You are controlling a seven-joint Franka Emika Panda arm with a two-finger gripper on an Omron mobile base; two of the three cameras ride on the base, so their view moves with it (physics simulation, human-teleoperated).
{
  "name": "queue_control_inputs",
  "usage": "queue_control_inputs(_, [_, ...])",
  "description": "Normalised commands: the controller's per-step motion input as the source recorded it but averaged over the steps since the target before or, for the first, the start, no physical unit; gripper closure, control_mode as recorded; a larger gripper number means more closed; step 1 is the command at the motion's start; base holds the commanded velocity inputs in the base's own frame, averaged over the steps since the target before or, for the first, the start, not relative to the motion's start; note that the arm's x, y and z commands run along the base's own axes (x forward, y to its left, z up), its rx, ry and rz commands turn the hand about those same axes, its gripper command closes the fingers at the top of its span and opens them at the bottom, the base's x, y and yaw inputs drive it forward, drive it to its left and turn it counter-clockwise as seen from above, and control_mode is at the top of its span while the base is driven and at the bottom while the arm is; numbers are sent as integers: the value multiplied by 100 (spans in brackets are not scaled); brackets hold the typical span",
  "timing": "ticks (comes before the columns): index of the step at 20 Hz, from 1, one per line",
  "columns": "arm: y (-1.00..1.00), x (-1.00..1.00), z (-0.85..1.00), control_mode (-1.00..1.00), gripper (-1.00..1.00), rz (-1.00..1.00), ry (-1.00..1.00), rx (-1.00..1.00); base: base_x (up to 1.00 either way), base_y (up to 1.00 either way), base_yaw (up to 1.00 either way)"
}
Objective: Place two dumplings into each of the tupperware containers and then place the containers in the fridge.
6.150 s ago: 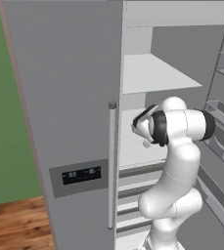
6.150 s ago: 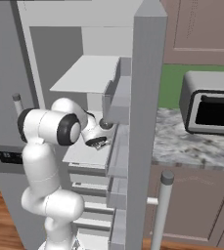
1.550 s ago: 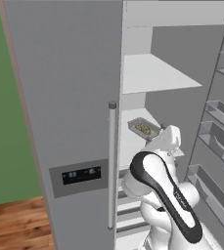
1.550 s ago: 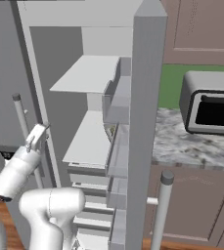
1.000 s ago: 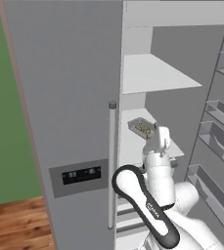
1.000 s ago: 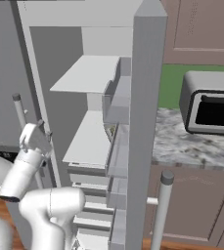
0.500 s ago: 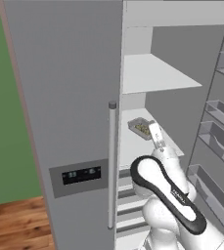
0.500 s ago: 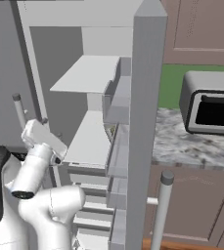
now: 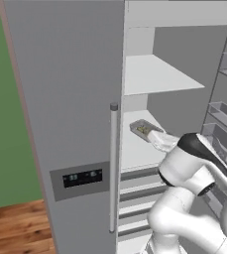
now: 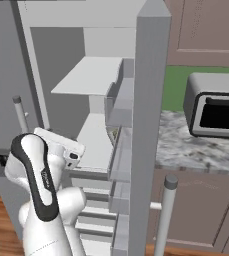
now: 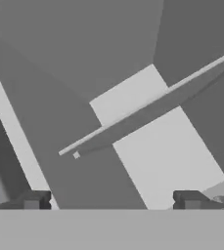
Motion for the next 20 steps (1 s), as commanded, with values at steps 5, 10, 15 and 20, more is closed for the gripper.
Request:
queue_control_inputs(5, [0, -45, -33, -100, -100, -2, -23, -35, 0, 0, 0])
queue_control_inputs(10, [0, -44, -30, -100, -100, 0, -12, -16, 0, 0, 0])
queue_control_inputs(15, [-21, 0, -1, -100, -100, -2, -1, 0, 0, 0, 0])
queue_control_inputs(20, [-6, 0, 0, -100, -100, -1, 0, 0, 0, 0, 0])
